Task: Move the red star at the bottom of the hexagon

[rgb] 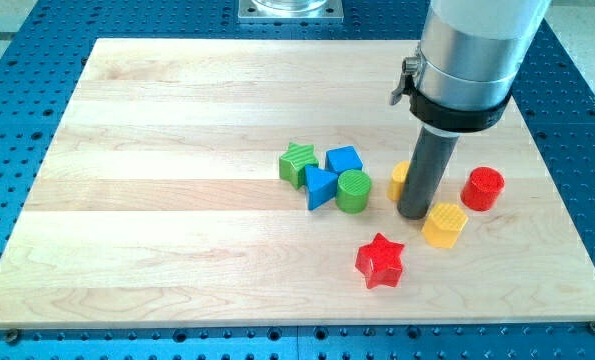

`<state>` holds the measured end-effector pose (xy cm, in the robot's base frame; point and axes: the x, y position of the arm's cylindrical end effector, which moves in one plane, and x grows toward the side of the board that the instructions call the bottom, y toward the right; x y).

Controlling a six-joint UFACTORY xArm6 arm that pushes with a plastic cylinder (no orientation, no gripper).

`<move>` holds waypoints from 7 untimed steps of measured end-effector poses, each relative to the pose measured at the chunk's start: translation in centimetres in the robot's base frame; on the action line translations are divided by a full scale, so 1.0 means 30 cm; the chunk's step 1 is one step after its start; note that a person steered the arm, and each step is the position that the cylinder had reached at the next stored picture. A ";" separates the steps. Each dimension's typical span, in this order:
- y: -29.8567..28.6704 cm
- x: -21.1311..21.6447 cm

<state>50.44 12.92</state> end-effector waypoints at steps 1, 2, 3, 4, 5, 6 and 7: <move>-0.055 0.053; 0.076 0.080; 0.107 0.078; -0.059 0.071; -0.289 0.109; -0.330 0.218; -0.138 0.223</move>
<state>57.14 8.78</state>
